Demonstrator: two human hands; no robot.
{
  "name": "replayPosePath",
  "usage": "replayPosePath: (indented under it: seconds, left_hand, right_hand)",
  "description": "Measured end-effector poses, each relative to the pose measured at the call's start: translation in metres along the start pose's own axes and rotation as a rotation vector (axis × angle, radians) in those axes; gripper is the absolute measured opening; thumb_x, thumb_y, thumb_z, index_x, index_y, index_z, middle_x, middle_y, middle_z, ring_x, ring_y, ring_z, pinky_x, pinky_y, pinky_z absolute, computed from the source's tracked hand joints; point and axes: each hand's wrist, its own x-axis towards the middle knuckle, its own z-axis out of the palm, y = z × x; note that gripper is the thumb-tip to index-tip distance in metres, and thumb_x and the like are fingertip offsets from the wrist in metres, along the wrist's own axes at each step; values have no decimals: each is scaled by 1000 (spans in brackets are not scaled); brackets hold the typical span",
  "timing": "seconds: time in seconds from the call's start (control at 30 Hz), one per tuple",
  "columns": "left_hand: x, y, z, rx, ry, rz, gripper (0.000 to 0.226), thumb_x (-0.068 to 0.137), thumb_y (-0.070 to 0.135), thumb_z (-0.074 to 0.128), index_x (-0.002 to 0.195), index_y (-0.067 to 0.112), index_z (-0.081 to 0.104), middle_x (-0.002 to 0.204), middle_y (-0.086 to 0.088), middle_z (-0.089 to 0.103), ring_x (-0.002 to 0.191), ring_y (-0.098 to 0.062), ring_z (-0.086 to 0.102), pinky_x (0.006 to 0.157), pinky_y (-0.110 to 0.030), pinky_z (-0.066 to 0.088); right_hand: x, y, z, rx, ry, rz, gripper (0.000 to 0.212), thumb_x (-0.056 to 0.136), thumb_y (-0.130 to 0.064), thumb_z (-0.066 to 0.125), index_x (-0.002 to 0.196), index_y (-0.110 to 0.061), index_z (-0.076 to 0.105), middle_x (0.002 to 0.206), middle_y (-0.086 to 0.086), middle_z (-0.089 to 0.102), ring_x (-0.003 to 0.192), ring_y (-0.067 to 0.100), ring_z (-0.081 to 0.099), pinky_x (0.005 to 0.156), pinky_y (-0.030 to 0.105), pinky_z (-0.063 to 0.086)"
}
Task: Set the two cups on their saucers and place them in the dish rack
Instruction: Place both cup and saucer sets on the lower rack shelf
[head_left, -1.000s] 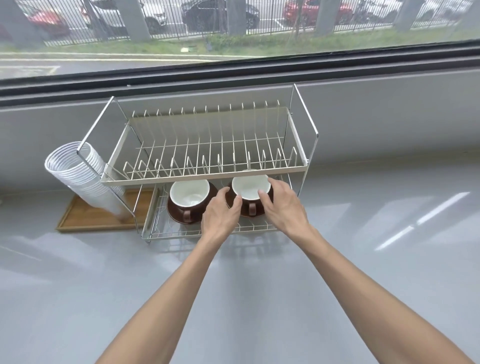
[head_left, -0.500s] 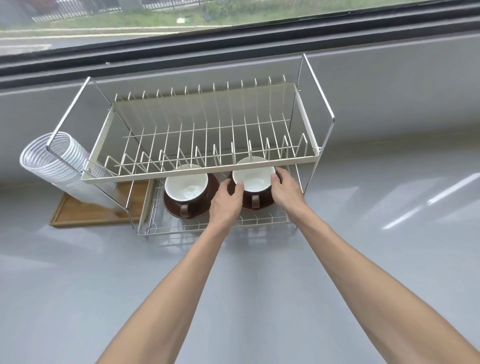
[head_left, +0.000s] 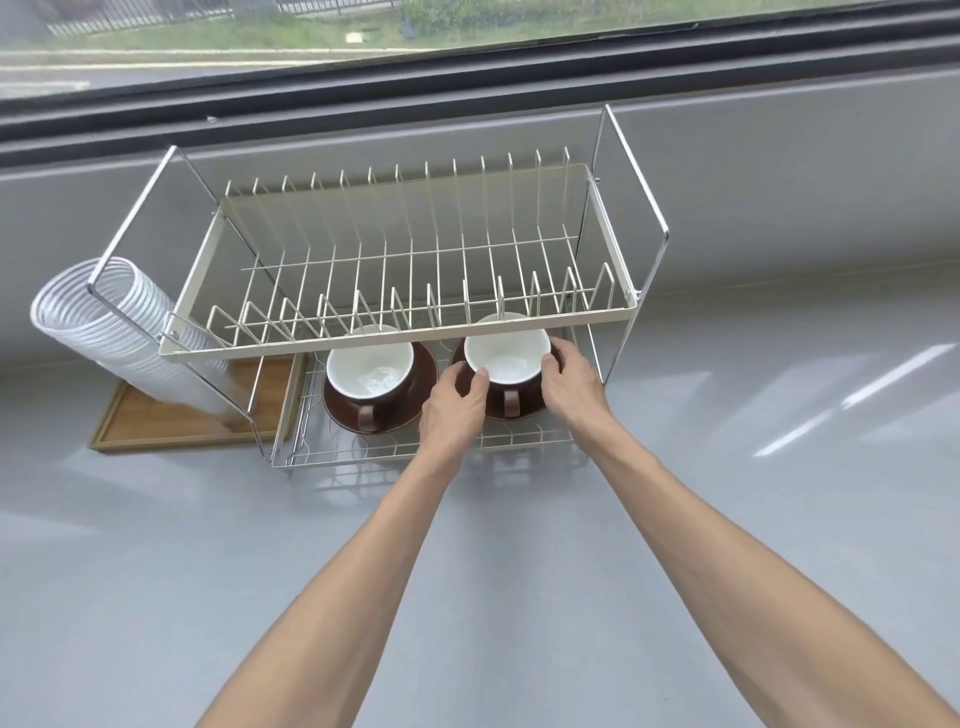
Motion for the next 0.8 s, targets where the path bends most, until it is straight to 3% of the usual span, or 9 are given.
replayPosePath:
  seconds: [0.2,0.37,0.5,0.6,0.7,0.8]
  left_hand:
    - [-4,0,-3,44,-32,19,72,83,64,47,146,30,46,142,-9,56,118,-37,64,102,-49,51]
    - [-7,-1,-18,252,-140,80,63,95,54,47,150,24,42,143,-8,55,125,-32,57,104,-49,49]
    - [-13,3,-45,530,-239,140,57,96,52,46,146,26,47,142,-5,58,127,-27,57,106,-41,46]
    - [-23,4,-66,752,-244,227,55,95,56,43,143,30,49,138,-4,62,124,-27,58,102,-41,45]
    - [-34,6,-82,872,-232,271,51,96,53,45,141,31,50,136,-6,63,124,-29,58,103,-41,46]
    - [-47,7,-98,968,-161,335,48,96,51,45,139,30,52,135,-5,64,122,-29,59,96,-38,48]
  right_hand:
    - [-8,0,0,7,17,10,44,102,-25,36,143,-19,47,140,7,57,130,27,48,106,36,38]
    - [-19,-7,-4,-106,-4,-18,44,101,-28,40,143,-14,44,140,12,55,132,33,46,107,41,37]
    - [-32,-13,-7,-356,-25,-15,45,95,-34,41,134,-14,49,134,13,59,124,37,51,98,45,42]
    - [-46,-22,-9,-625,-6,-51,40,96,-37,40,123,-12,56,127,14,62,118,37,56,85,41,40]
    - [-66,-37,-8,-858,59,-180,34,97,-33,42,113,-10,60,114,14,67,108,36,63,74,33,40]
    - [-81,-50,1,-927,44,-328,32,98,-32,41,113,-10,60,113,13,66,107,36,62,77,35,46]
